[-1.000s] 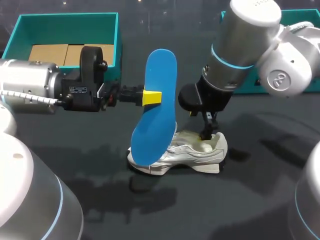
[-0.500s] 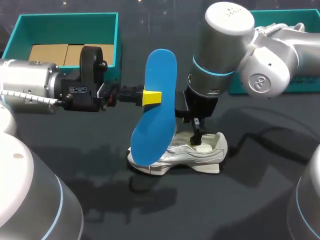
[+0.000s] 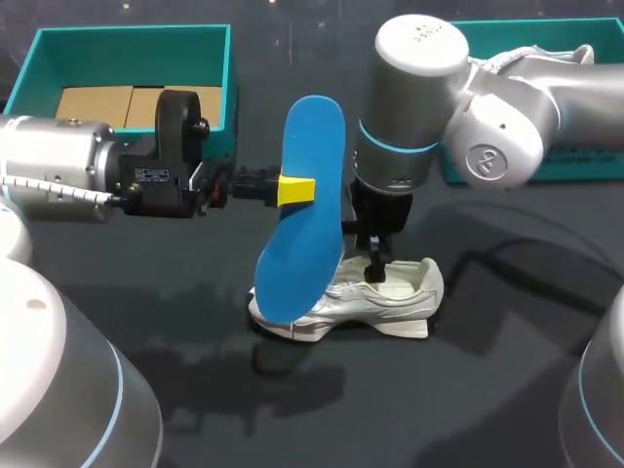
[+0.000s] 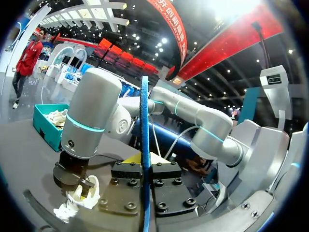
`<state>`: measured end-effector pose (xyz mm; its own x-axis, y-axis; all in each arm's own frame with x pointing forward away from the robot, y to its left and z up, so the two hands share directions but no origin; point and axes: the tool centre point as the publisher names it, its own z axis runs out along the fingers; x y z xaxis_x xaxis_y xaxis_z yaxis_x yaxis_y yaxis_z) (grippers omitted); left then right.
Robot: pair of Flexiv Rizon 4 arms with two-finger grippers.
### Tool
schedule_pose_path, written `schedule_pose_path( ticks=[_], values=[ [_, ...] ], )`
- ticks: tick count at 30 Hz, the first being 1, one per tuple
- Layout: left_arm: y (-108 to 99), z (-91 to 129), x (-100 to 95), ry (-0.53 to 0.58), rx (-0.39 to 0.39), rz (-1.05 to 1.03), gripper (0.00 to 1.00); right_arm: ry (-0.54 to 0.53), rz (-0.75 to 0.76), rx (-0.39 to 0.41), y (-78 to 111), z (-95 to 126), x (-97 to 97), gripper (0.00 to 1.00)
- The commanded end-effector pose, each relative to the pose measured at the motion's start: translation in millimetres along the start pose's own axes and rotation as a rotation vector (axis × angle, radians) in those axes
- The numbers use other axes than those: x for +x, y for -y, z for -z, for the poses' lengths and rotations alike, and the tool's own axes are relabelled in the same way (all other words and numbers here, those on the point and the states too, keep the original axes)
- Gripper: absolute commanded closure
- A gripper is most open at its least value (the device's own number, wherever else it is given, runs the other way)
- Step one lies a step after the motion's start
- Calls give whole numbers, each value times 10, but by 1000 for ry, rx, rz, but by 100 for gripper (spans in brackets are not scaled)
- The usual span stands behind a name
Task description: Take the shoe out of the shoebox, open the shoe tongue, remove and reinsert the insole, then place the shoe into the shoebox
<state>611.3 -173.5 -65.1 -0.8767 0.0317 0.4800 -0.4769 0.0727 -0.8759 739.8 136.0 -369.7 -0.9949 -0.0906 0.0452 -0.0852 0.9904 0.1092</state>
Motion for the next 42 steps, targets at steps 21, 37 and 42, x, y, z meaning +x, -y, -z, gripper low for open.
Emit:
schedule_pose_path(
  ticks=[21, 37, 42],
  values=[
    [-13, -11, 4, 2, 2, 0, 100, -1, 5, 27, -7, 41, 114, 100],
    [-13, -11, 4, 2, 2, 0, 100, 32, -211, 16, 79, 437, 338, 100],
    [-13, -11, 4, 2, 2, 0, 100, 32, -211, 16, 79, 437, 338, 100]
  ],
)
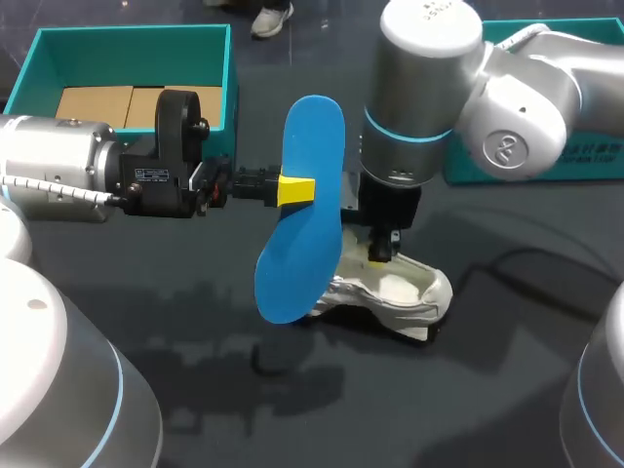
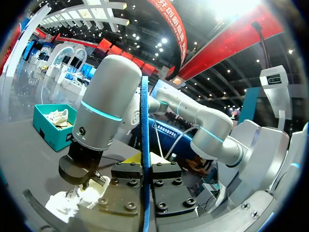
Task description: Take the shoe out of the shoebox, open the shoe tongue, remove and reinsert the insole, then place the shoe into the shoebox
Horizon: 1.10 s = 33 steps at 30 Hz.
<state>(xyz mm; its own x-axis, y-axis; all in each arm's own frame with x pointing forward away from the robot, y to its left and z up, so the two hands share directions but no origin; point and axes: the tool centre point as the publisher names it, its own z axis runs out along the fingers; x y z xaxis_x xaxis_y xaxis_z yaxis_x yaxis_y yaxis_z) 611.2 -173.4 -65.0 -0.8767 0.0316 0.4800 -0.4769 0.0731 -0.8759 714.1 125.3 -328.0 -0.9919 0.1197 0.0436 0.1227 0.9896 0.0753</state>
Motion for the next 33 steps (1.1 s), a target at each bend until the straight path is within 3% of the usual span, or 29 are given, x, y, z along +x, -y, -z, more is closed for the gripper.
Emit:
schedule_pose_path(
  ticks=[1, 12, 19, 24, 33],
  values=[
    [-14, -12, 3, 2, 2, 0, 100, 10, -1, -9, 53, 26, 44, 100],
    [-14, -12, 3, 2, 2, 0, 100, 10, -1, -9, 53, 26, 44, 100],
    [-14, -12, 3, 2, 2, 0, 100, -6, -277, -82, 109, 82, 142, 100],
    [-14, -12, 3, 2, 2, 0, 100, 13, -546, -43, 120, 190, 337, 100],
    [-14, -12, 3, 2, 2, 0, 100, 13, -546, -43, 120, 190, 337, 100]
  ],
)
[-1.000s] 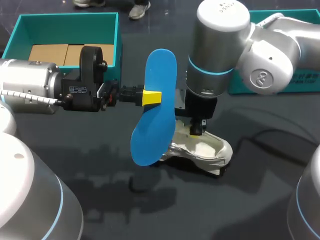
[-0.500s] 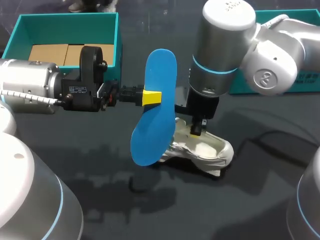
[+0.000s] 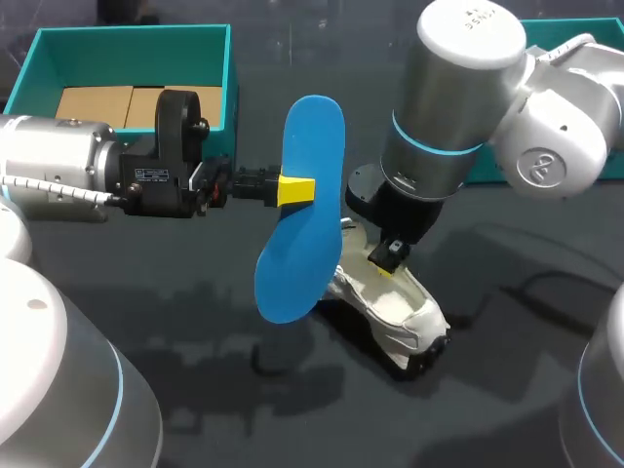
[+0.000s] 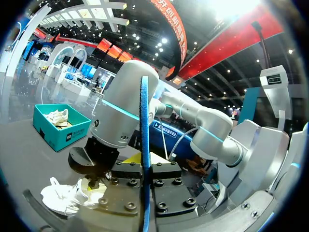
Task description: Take the shoe out of the shoebox, open the shoe tongue, remove and reinsert the insole, then place the shoe into the shoebox
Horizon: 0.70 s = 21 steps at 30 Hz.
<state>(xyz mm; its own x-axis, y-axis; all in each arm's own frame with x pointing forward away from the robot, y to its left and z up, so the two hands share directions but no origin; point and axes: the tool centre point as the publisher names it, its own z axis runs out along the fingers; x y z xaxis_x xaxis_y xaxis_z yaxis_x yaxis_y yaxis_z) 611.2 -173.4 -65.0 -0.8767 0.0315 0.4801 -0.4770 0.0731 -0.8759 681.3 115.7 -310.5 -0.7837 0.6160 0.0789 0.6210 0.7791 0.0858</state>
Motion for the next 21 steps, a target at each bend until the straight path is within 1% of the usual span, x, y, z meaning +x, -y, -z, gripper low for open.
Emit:
schedule_pose_path(
  ticks=[1, 8, 9, 10, 12, 14, 21],
  values=[
    [-14, -12, 3, 2, 2, 0, 100, 4, 0, 0, 5, 19, 15, 100],
    [-14, -12, 3, 2, 2, 0, 100, 4, 0, 0, 5, 19, 15, 100],
    [-14, -12, 3, 2, 2, 0, 100, -4, -10, -14, -23, 17, 60, 100],
    [-14, -12, 3, 2, 2, 0, 100, 11, -62, -16, -52, 20, 96, 100],
    [-14, -12, 3, 2, 2, 0, 100, -1, -91, -46, -117, 32, 169, 100],
    [-14, -12, 3, 2, 2, 0, 100, 4, -148, -55, -170, 40, 210, 100],
    [-14, -12, 3, 2, 2, 0, 100, -1, -327, -102, -265, 11, 247, 100]
  ],
)
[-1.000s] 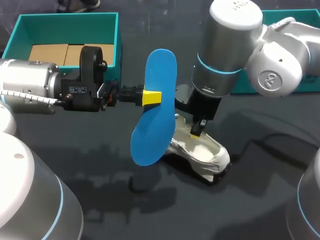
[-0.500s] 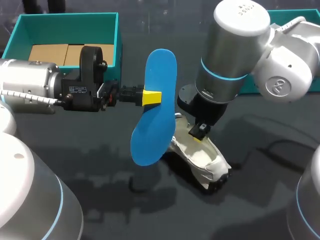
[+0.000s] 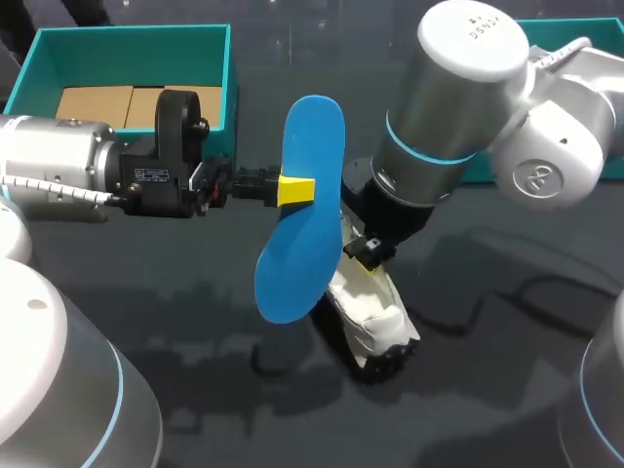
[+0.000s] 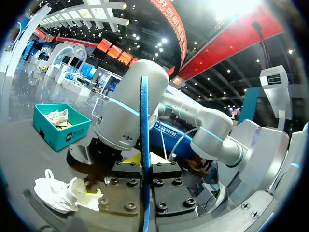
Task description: Take the shoe out of the shoebox, open the shoe tongue, remove and reinsert the insole, then place the shoe into the shoebox
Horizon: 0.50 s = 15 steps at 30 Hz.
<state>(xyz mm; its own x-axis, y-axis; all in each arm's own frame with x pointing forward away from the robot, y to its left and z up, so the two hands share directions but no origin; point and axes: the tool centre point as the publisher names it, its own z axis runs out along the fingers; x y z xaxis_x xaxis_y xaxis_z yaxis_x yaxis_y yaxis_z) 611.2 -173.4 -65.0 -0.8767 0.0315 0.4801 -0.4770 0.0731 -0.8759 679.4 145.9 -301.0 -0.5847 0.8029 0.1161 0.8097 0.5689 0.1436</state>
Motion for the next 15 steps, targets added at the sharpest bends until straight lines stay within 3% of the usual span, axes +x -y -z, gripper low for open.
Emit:
schedule_pose_path(
  ticks=[1, 9, 15],
  values=[
    [-14, -11, 3, 2, 2, 0, 100, 5, -83, -27, -22, -56, 50, 100],
    [-14, -11, 3, 2, 2, 0, 100, 13, -173, -67, -82, -68, 83, 100],
    [-14, -11, 3, 2, 2, 0, 100, -22, -205, -67, -88, -216, 22, 100]
  ],
)
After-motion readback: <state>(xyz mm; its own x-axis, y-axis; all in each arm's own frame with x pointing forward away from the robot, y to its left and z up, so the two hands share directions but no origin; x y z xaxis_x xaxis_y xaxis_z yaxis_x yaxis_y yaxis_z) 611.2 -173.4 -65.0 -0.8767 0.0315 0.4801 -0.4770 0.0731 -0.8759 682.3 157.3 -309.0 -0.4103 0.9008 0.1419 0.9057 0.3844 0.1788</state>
